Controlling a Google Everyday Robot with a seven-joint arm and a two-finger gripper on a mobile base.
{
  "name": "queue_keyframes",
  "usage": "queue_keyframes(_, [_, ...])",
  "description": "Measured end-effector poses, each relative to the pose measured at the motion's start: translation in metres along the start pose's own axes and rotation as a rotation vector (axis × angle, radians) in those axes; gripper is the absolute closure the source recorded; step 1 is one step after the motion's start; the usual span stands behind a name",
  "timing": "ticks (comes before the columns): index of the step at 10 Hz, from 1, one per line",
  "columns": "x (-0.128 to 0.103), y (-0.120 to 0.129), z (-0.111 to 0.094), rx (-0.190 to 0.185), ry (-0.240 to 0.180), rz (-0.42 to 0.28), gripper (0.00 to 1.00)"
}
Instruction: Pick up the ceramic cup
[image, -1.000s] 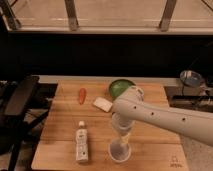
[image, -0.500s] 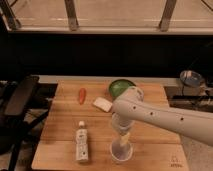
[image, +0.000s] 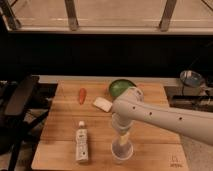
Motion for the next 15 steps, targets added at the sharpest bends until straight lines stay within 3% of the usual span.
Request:
queue_keyframes(3, [-0.004,0.006,0.009,-0.020,-0.021,-0.011,0.35])
queue_keyframes(5, [-0.009,0.017,0.034,-0.066,-0.052,-0.019,0.35])
queue_keyframes(7, [-0.007,0.025,0.049,-0.087,-0.062,-0.010,0.35])
queue_keyframes(9, [-0.009,0.016,0.045,-0.068,-0.064,-0.010,0.42])
queue_keyframes(11, [-0.011,0.014,0.033,-0.067,-0.072,-0.009,0.58])
queue_keyframes(15, [-0.012,0.009,0.029,-0.061,-0.077,-0.009,0.61])
